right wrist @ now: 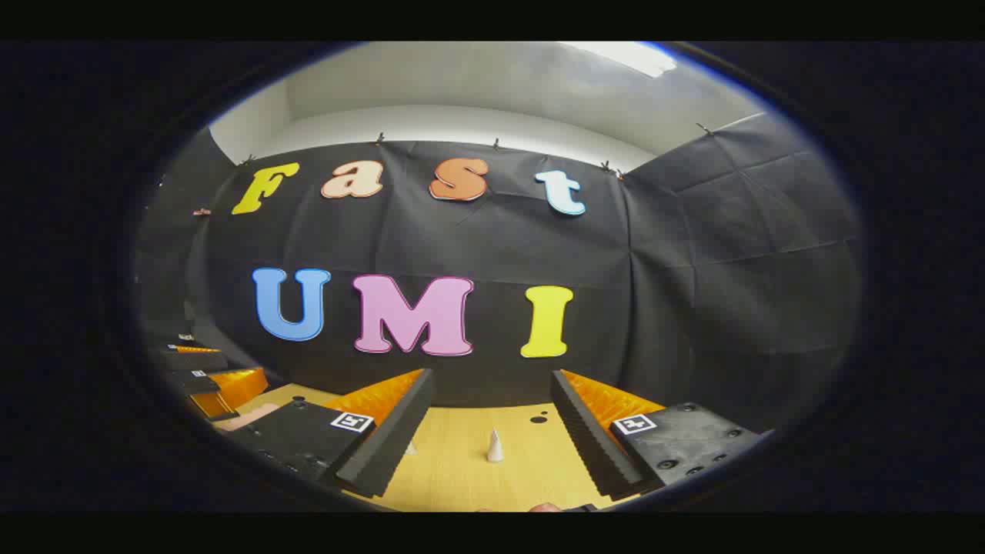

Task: First open the suitcase, pack the skin care products into it, and then close the suitcase.

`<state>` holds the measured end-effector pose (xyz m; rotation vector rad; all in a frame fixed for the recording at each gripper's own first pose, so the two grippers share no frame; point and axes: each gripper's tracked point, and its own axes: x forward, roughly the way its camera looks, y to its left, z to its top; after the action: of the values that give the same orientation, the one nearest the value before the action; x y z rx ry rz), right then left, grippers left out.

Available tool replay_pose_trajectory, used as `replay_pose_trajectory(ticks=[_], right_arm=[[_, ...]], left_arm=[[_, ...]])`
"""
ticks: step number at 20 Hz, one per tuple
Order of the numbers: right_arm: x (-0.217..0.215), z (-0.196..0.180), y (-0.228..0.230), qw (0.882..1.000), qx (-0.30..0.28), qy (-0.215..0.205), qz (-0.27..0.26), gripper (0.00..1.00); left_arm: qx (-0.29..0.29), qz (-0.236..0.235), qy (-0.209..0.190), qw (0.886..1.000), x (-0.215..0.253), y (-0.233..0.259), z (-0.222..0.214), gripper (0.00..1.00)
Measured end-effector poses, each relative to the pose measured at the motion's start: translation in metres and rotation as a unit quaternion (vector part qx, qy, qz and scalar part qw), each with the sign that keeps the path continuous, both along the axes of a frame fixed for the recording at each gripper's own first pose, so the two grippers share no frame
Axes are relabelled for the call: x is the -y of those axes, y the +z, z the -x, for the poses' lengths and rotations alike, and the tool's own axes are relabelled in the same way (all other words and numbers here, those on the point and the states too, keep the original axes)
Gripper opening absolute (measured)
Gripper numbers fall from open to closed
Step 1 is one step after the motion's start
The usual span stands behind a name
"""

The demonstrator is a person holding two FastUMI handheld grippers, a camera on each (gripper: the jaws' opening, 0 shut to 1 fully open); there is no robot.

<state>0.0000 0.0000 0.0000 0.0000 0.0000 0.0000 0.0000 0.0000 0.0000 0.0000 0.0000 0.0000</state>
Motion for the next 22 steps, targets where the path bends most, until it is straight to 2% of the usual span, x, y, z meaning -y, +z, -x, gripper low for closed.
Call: replay_pose_trajectory(ticks=[3,7,9,14,22], right_arm=[[0.002,0.003,-0.014,1.000,-0.025,-0.002,0.009,0.97],[0.004,0.006,-0.013,1.000,-0.026,-0.004,0.002,0.96],[0.006,0.007,-0.008,1.000,-0.016,-0.005,0.010,0.97],[0.001,0.009,0.000,1.000,0.001,0.005,0.025,0.96],[-0.011,0.018,0.003,1.000,0.003,0.022,0.005,0.96]], left_arm=[[-0.017,0.005,-0.026,1.000,0.010,-0.010,0.002,0.98],[-0.011,-0.010,-0.032,0.999,0.009,-0.004,0.001,0.98],[-0.018,-0.008,-0.045,0.999,0.016,-0.010,0.000,0.97],[-0.013,-0.013,-0.043,0.999,0.019,-0.012,0.002,0.98],[-0.123,-0.030,-0.062,0.990,0.031,-0.127,-0.015,0.98]])
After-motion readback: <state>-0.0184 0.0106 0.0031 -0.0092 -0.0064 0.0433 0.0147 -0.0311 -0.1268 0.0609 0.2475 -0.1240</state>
